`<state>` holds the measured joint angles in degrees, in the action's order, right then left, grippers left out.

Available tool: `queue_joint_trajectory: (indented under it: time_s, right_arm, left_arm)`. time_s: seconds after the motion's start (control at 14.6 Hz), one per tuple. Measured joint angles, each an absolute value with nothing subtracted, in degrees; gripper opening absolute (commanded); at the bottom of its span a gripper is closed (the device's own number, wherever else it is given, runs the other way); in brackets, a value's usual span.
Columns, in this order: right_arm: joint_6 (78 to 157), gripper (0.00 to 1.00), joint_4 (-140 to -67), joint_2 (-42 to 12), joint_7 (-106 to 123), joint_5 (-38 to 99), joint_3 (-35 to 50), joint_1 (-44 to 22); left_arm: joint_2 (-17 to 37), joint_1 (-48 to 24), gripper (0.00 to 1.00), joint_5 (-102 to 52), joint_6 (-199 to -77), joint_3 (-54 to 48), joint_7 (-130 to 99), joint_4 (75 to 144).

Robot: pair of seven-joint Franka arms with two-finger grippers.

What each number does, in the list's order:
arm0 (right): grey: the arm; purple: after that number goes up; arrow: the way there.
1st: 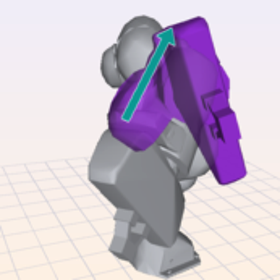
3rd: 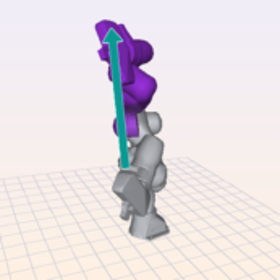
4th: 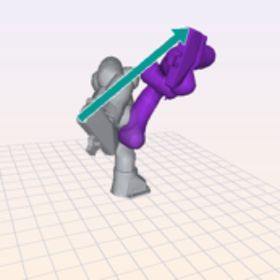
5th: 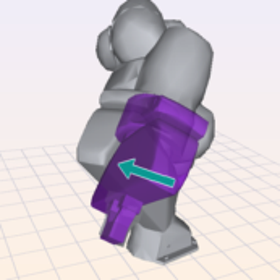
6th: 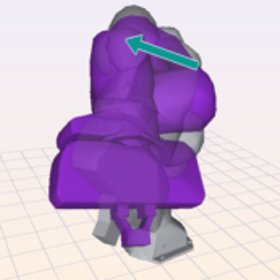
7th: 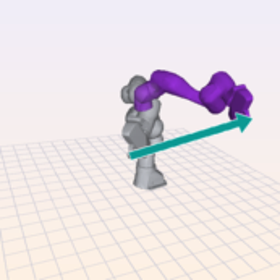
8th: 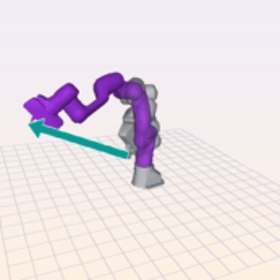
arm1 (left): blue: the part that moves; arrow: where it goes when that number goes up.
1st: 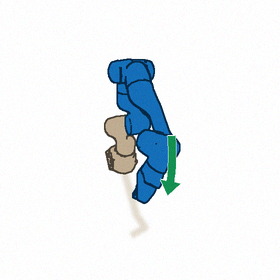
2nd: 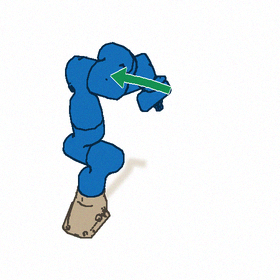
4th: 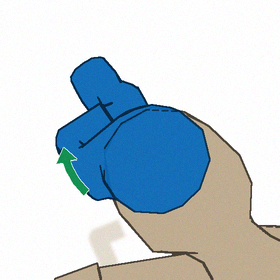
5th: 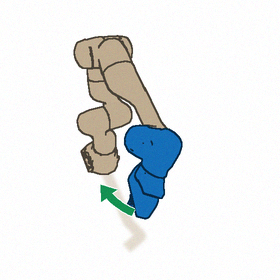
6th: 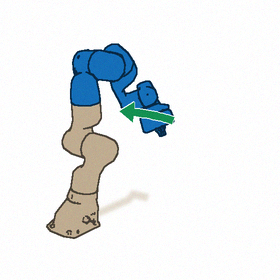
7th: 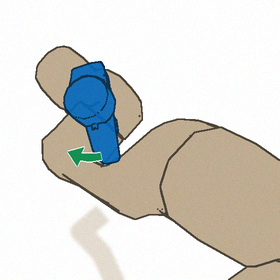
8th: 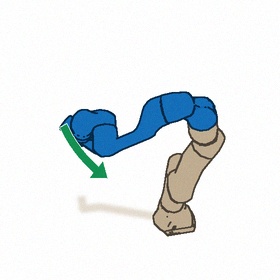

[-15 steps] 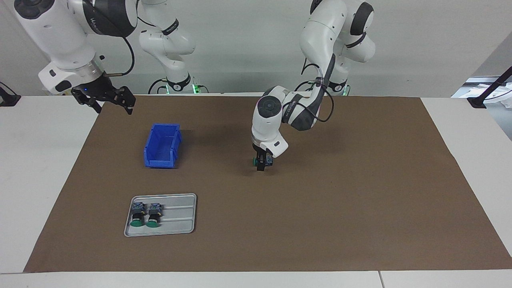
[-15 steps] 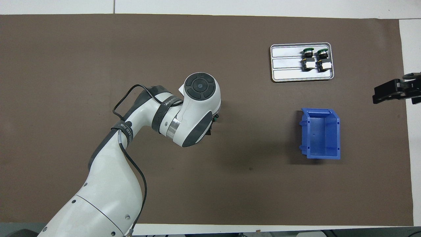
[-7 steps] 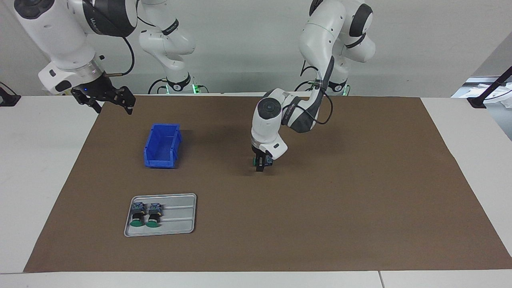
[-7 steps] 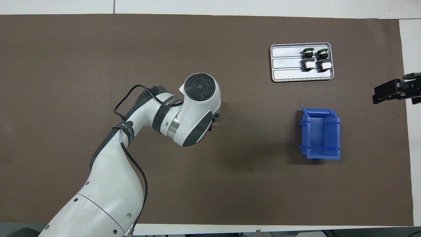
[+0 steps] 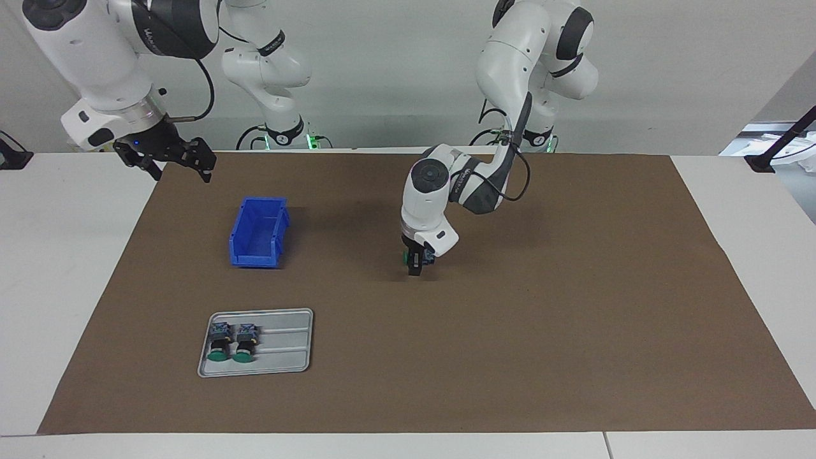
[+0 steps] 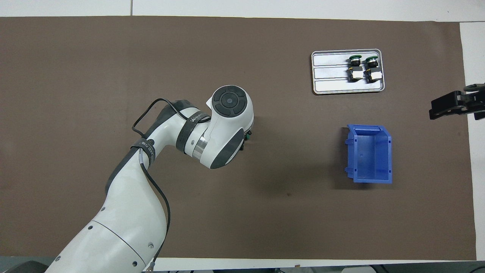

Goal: Place and press button with both arms
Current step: 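Press down on the green button top with the left gripper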

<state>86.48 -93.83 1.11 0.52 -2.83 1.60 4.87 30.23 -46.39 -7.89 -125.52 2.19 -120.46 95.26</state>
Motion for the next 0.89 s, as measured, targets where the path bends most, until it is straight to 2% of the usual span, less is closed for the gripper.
queue_joint_trajectory:
  time_s: [0.34,0.48,0.89]
  right_arm:
    - [86.5,0.99,-93.8,1.1,0.5,-2.8,1.6,4.9]
    - [86.5,0.99,-93.8,1.1,0.5,-2.8,1.6,4.9]
    - [86.5,0.99,-93.8,1.1,0.5,-2.8,1.6,4.9]
  left_arm:
    - [30.2,-46.4,0.26,-7.9,-126.3,2.2,-120.5,95.3]
    - [30.2,-46.4,0.2,-7.9,-126.4,2.2,-120.5,95.3]
    - [30.2,-46.4,0.17,-7.8,-126.4,2.3,-120.4,94.9]
